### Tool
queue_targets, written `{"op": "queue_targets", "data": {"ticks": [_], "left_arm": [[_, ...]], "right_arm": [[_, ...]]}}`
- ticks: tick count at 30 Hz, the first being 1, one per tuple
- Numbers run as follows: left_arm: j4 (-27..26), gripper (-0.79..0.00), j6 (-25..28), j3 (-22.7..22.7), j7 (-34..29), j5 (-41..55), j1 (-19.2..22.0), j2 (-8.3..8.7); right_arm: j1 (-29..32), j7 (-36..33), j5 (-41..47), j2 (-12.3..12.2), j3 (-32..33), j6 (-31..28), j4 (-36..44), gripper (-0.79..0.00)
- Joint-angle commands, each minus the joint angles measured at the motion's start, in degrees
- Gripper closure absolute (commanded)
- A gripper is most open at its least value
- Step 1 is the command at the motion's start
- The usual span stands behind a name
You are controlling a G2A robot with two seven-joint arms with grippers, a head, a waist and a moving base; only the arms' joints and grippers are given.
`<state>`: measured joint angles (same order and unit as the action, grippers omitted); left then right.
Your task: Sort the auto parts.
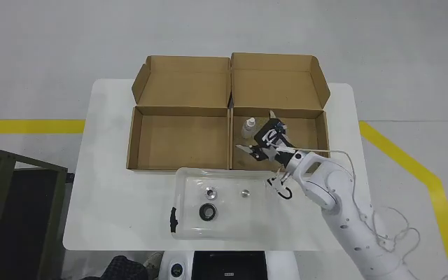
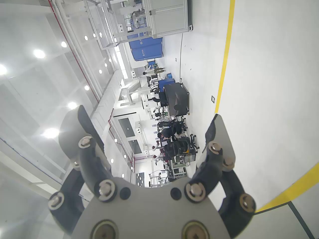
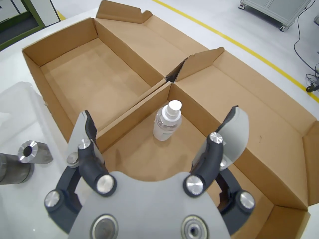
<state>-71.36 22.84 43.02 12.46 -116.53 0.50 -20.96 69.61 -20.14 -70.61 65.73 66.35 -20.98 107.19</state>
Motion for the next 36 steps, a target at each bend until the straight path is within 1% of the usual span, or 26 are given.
{"op": "queue_targets", "data": {"ticks": [1,4,6,10,11,12,13,17,19,22,26,31,36], "left_arm": [[0.0,-0.785,0.0,0.0,0.0,0.0,0.0,0.0],[0.0,-0.785,0.0,0.0,0.0,0.0,0.0,0.0],[0.0,-0.785,0.0,0.0,0.0,0.0,0.0,0.0],[0.0,-0.785,0.0,0.0,0.0,0.0,0.0,0.0],[0.0,-0.785,0.0,0.0,0.0,0.0,0.0,0.0],[0.0,-0.785,0.0,0.0,0.0,0.0,0.0,0.0],[0.0,-0.785,0.0,0.0,0.0,0.0,0.0,0.0],[0.0,-0.785,0.0,0.0,0.0,0.0,0.0,0.0],[0.0,-0.785,0.0,0.0,0.0,0.0,0.0,0.0],[0.0,-0.785,0.0,0.0,0.0,0.0,0.0,0.0],[0.0,-0.785,0.0,0.0,0.0,0.0,0.0,0.0],[0.0,-0.785,0.0,0.0,0.0,0.0,0.0,0.0],[0.0,-0.785,0.0,0.0,0.0,0.0,0.0,0.0]], "right_arm": [[2.0,-1.3,-0.5,-0.4,1.4,-1.2,3.8,-0.785],[4.9,-3.4,-1.9,-0.9,2.8,-3.1,9.2,-0.785],[6.8,-5.9,-4.3,-1.4,2.9,-6.4,12.6,-0.785],[10.1,-7.8,-2.9,-1.9,3.1,-10.7,16.8,-0.785],[10.9,-7.3,-2.4,-1.9,3.3,-10.2,17.0,-0.785],[11.6,-8.1,-3.9,-2.0,3.0,-10.7,17.3,-0.785],[12.2,-8.1,-5.0,-2.1,2.2,-11.7,17.8,-0.785],[14.6,-7.4,-7.4,-2.1,-0.4,-11.9,17.7,-0.785],[15.5,-7.8,-10.0,-2.2,-1.4,-11.7,18.0,-0.785],[16.9,-8.8,-14.5,-2.5,-2.9,-13.1,18.7,-0.785],[18.6,-10.5,-17.8,-2.9,-3.5,-14.7,19.3,-0.785],[20.2,-12.5,-19.2,-3.3,-3.5,-17.1,19.8,-0.785],[20.8,-14.1,-18.9,-3.6,-2.9,-18.0,19.2,-0.785]]}}
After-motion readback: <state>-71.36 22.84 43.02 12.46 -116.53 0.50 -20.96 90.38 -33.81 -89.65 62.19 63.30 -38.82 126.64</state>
